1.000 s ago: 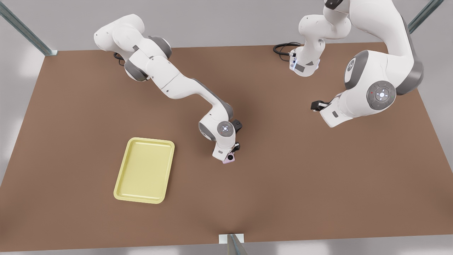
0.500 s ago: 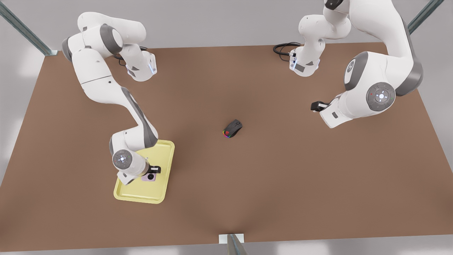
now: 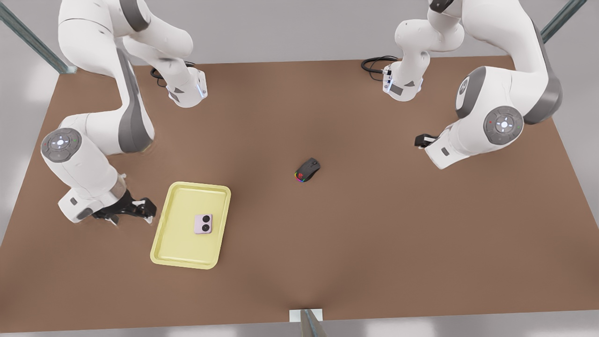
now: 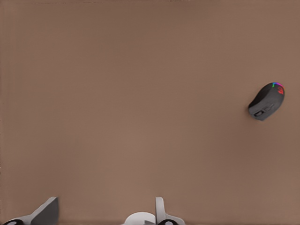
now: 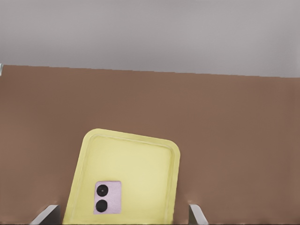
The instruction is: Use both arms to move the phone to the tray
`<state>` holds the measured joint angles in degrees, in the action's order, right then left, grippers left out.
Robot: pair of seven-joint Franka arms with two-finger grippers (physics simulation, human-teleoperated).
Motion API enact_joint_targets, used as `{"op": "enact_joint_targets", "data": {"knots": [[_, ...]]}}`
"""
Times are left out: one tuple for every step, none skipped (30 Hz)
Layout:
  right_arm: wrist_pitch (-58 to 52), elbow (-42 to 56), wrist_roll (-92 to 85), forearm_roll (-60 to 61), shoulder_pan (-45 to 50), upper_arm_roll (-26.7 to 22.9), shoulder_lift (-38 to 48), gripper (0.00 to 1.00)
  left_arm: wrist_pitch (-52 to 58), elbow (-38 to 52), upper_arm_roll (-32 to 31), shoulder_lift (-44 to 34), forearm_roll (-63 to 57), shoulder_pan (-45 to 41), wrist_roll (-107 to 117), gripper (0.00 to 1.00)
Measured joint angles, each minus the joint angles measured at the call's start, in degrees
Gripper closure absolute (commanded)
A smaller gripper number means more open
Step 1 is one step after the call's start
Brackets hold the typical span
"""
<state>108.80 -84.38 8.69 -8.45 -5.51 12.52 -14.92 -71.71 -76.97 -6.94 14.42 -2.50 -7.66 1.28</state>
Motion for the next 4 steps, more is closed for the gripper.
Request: {"op": "enact_joint_targets", "data": {"knots": [[-1.89,-2.55,-0.21,1.09,0.85,-2.58,2.42,0.00,0.03,0.02,0.01,0.02,-0.35,0.01,0.00,0.00],[-3.50,-3.91,-0.44,2.23,1.45,-4.36,3.65,0.00,0.07,0.03,0.01,0.04,-0.66,0.02,0.00,0.00],[-4.95,-4.48,-0.67,3.11,1.74,-5.27,4.17,0.00,0.12,0.04,0.02,0.05,-0.91,0.03,0.00,0.00],[-6.10,-4.65,-0.88,3.77,1.93,-5.62,4.11,0.00,0.16,0.04,0.02,0.06,-1.10,0.02,-0.01,0.00]]}}
